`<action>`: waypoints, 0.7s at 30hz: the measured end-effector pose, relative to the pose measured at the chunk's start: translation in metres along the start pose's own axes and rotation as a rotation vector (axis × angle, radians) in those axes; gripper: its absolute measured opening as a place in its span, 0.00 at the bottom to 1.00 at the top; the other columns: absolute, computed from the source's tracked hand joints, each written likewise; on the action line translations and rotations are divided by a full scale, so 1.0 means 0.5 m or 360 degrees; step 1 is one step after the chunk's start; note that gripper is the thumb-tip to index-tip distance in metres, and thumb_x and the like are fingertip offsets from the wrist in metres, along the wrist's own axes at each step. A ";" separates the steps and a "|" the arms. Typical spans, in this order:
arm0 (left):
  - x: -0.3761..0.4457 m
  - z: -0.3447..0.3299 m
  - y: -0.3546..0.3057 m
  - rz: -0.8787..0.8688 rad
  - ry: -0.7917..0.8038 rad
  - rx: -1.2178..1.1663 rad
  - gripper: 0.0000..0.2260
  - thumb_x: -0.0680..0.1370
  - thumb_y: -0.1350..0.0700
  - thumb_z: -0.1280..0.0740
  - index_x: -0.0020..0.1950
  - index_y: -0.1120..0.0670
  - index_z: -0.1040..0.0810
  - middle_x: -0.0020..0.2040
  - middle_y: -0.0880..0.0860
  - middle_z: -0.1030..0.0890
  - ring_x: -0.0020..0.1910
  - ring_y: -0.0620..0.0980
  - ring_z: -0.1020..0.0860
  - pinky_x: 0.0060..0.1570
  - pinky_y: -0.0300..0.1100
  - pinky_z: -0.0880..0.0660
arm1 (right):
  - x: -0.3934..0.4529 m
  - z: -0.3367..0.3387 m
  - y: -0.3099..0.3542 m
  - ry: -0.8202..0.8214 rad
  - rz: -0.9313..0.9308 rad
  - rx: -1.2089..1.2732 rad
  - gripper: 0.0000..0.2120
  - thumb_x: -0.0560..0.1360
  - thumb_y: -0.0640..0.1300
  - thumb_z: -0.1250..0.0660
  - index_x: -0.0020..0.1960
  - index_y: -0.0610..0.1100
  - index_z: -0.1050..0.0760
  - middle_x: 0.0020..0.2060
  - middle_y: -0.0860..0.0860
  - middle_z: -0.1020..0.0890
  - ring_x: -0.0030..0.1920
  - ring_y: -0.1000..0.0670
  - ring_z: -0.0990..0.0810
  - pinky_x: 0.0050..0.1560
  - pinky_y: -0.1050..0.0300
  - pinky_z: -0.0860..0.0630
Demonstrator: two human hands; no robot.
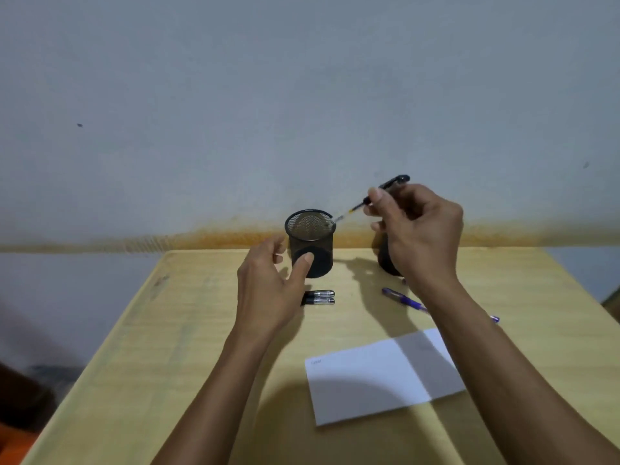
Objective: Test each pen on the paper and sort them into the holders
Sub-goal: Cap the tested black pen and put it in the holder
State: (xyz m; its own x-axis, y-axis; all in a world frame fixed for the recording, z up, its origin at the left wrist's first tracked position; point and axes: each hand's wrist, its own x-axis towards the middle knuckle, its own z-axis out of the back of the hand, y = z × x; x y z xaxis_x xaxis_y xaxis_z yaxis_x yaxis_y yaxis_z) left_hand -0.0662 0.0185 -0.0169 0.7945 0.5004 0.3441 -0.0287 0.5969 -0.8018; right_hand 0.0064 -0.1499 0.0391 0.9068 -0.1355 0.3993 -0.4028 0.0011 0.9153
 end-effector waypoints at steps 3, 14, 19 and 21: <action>0.063 -0.036 0.013 0.0047 0.0034 0.0091 0.31 0.73 0.42 0.28 0.72 0.53 0.32 0.64 0.51 0.25 0.63 0.50 0.26 0.62 0.46 0.28 | 0.051 -0.048 -0.032 0.0013 -0.0104 -0.0026 0.08 0.74 0.47 0.24 0.44 0.42 0.16 0.34 0.45 0.15 0.36 0.48 0.14 0.34 0.56 0.18; 0.123 -0.072 0.049 0.0076 0.0145 0.0139 0.34 0.72 0.38 0.30 0.73 0.50 0.33 0.67 0.50 0.28 0.67 0.50 0.28 0.66 0.53 0.29 | 0.058 -0.111 -0.156 0.0185 -0.0269 -0.0318 0.11 0.71 0.52 0.23 0.36 0.46 0.18 0.27 0.56 0.21 0.26 0.63 0.27 0.32 0.72 0.31; 0.122 -0.071 0.050 0.0050 0.0130 0.0147 0.33 0.72 0.38 0.30 0.72 0.49 0.32 0.65 0.51 0.27 0.65 0.50 0.27 0.64 0.53 0.27 | 0.053 -0.116 -0.169 0.0198 -0.0320 -0.0264 0.09 0.71 0.50 0.22 0.42 0.44 0.14 0.33 0.54 0.15 0.31 0.64 0.21 0.36 0.73 0.27; 0.122 -0.072 0.051 0.0041 0.0127 0.0161 0.32 0.72 0.38 0.30 0.73 0.49 0.32 0.65 0.51 0.27 0.65 0.50 0.27 0.64 0.53 0.27 | 0.051 -0.117 -0.170 0.0189 -0.0337 -0.0269 0.10 0.70 0.51 0.22 0.46 0.45 0.13 0.36 0.54 0.13 0.35 0.63 0.17 0.39 0.71 0.24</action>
State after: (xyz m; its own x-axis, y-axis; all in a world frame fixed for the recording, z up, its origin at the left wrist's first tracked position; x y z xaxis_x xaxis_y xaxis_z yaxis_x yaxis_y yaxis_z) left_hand 0.0034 0.0419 -0.0340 0.8383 0.4672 0.2810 -0.1075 0.6468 -0.7550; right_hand 0.0710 -0.0955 -0.0251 0.9806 -0.0333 0.1931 -0.1860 0.1514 0.9708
